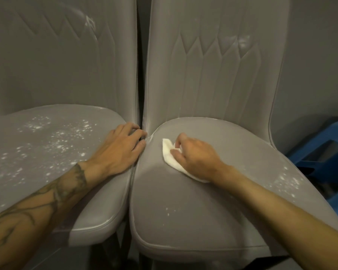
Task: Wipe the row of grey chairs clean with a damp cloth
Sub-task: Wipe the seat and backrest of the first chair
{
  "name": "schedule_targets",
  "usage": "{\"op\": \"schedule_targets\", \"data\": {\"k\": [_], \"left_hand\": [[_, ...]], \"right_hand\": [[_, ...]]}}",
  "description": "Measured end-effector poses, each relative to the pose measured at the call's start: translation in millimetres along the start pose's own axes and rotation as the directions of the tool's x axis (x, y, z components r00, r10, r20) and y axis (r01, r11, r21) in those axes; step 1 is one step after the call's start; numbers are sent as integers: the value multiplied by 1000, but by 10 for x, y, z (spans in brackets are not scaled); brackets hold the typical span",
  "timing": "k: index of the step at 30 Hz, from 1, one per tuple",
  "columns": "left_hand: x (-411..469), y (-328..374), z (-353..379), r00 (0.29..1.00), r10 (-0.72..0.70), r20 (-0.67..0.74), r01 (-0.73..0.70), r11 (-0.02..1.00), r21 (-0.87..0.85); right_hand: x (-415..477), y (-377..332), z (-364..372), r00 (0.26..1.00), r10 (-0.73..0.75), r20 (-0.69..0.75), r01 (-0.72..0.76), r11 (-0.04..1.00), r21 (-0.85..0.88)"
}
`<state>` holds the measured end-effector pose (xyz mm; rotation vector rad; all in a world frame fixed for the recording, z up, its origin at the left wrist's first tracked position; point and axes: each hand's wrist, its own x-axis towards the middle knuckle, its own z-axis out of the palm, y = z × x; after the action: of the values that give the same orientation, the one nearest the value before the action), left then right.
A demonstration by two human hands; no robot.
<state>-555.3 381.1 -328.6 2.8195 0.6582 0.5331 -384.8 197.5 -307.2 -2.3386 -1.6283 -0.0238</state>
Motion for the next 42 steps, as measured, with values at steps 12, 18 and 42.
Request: {"op": "schedule_targets", "data": {"k": [12,18,42], "left_hand": [[-161,157,166,998,-24,54,24,1000,8],[-173,190,141,998,-34,57,33,999,25],[-180,201,141,997,-44,62,40,997,69]], "right_hand": [[-220,457,-164,991,130,17,-129,991,-31],[-440,-72,84,981,-144,-132,152,987,46],[-200,1138,-313,965,263,-27,-264,962,-77]]}}
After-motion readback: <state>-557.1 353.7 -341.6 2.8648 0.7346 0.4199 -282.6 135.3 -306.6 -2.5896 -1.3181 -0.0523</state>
